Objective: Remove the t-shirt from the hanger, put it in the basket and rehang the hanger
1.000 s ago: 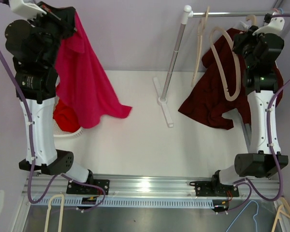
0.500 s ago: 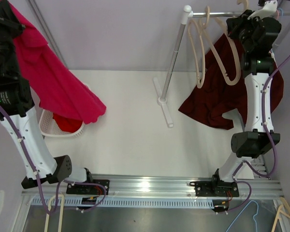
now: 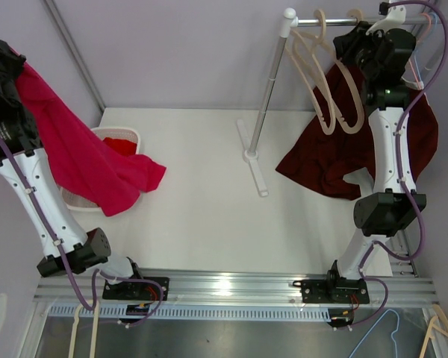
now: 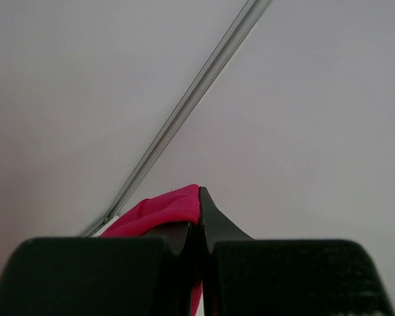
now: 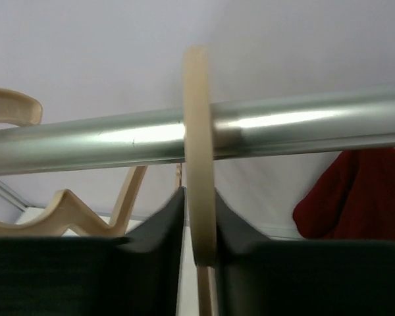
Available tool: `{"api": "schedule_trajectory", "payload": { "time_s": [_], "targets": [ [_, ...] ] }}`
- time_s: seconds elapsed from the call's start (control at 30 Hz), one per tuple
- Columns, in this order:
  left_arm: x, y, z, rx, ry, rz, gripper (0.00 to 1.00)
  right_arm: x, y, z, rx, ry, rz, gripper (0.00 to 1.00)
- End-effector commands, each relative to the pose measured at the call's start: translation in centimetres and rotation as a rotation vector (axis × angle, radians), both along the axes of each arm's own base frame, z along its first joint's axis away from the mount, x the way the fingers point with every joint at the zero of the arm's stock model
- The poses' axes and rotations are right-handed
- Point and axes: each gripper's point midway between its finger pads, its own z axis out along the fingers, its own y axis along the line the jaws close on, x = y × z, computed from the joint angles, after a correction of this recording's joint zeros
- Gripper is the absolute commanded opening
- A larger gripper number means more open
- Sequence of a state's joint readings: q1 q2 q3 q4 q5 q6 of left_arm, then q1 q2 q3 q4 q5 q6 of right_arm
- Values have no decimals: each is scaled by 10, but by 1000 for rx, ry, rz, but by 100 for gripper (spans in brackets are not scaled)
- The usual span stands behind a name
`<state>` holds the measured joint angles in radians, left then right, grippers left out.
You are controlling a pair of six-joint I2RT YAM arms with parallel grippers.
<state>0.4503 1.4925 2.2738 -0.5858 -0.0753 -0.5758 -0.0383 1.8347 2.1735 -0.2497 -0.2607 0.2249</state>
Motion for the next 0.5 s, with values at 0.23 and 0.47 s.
{"api": "schedule_trajectory", "payload": {
  "time_s": [0.23,0.47],
  "targets": [
    [24,-20,-72,-158,133,-151,1,-27,-5,28,-34,-66,-53,71],
    [23,-35,-165,-282,318,-169,1,-51,-11,34,-38,-81,-80,96]
  ]
}}
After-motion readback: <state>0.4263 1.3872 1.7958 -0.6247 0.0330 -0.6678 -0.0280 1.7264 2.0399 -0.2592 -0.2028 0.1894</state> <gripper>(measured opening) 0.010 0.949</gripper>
